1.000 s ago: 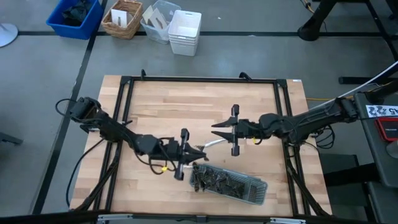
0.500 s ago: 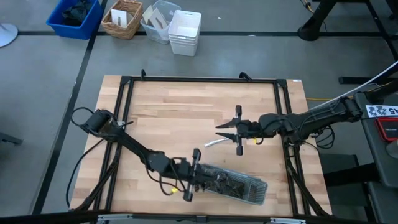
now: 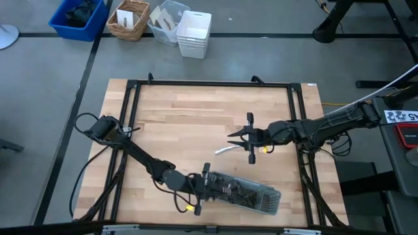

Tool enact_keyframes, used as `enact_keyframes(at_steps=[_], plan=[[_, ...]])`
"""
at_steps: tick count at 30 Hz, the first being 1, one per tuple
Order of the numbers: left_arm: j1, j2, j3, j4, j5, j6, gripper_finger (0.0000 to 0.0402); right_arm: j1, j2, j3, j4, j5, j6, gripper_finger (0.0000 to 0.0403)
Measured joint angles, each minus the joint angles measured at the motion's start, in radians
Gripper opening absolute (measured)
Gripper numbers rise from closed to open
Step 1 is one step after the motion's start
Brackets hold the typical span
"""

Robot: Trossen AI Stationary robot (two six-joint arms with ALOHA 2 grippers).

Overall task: Sort silverware
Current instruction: Put the fork into the gray silverware rack

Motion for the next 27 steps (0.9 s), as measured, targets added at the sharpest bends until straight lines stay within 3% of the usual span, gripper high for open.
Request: enact_keyframes(at_steps=[6, 27], plan=[[-0.003, 0.0, 0.002, -0.102, 0.002, -0.045, 0.0001, 0.0, 0.0, 0.0, 0.0, 0.0, 0.0, 0.0097], [0.037, 0.03, 0.001, -0.105, -0.005, -0.064, 0.0002, -0.001, 0.0, 0.0, 0.005, -0.001, 0.0, 0.0097]])
